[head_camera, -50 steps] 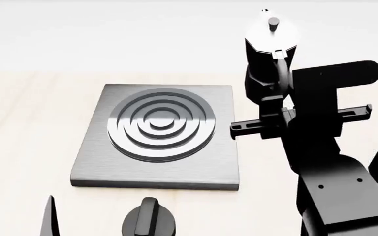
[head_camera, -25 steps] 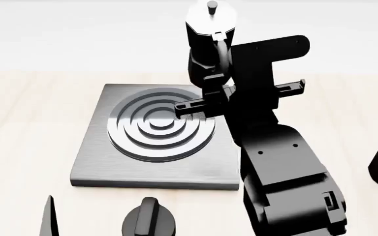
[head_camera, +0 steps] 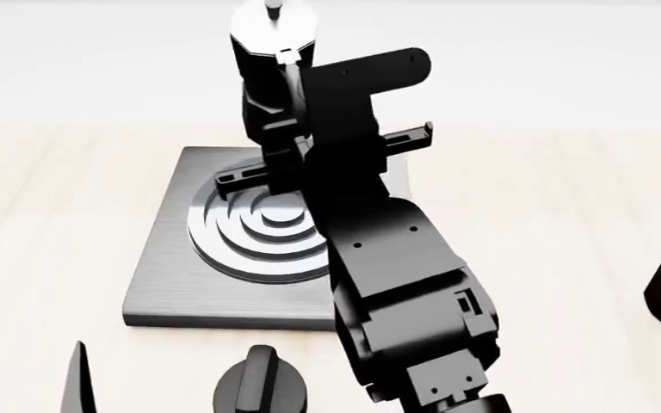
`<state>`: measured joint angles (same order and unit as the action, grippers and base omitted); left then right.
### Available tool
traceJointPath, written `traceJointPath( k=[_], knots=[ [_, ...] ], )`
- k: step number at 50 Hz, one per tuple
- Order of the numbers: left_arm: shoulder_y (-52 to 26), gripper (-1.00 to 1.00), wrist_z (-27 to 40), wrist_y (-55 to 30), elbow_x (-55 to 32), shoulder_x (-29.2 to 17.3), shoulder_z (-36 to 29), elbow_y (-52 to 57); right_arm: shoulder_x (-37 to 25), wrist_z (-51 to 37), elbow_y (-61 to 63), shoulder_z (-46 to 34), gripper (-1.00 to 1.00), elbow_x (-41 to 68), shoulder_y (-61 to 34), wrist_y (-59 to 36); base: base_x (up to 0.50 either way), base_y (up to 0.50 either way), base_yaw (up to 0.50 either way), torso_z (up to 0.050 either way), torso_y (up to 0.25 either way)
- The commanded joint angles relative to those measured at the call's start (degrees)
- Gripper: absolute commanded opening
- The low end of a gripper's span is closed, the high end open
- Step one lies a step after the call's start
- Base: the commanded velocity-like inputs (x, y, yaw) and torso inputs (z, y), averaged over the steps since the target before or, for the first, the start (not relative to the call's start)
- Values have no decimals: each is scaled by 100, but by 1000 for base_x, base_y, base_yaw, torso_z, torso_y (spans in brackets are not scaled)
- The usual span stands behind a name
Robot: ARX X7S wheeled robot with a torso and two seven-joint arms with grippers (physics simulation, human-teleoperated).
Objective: Put both moka pots on the stove.
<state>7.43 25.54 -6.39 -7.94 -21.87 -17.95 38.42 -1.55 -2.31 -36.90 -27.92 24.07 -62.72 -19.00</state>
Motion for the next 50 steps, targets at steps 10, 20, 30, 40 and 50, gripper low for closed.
traceJointPath(
  k=[10,20,30,40,50],
  knots=[
    [42,100,5,95,-20,-83,14,34,113,-468,-773,-1440,-100,989,-438,1013,0,0,0,0,1],
    [32,100,12,81,-18,-92,-18,24,86,-524,-930,-1771,-100,1290,-469,1191,0,0,0,2,1],
    [34,100,21,88,-22,-107,-36,26,59,-572,-917,-1930,-100,1396,-456,1243,0,0,0,0,1],
    [45,100,37,129,-3,-114,-58,0,106,-557,-1156,-2116,-100,1514,-485,1380,0,0,0,0,-68],
    [36,100,42,173,-36,-114,-64,-37,62,-614,-1102,-2260,-100,1663,-502,1415,0,0,0,0,-136]
  ],
)
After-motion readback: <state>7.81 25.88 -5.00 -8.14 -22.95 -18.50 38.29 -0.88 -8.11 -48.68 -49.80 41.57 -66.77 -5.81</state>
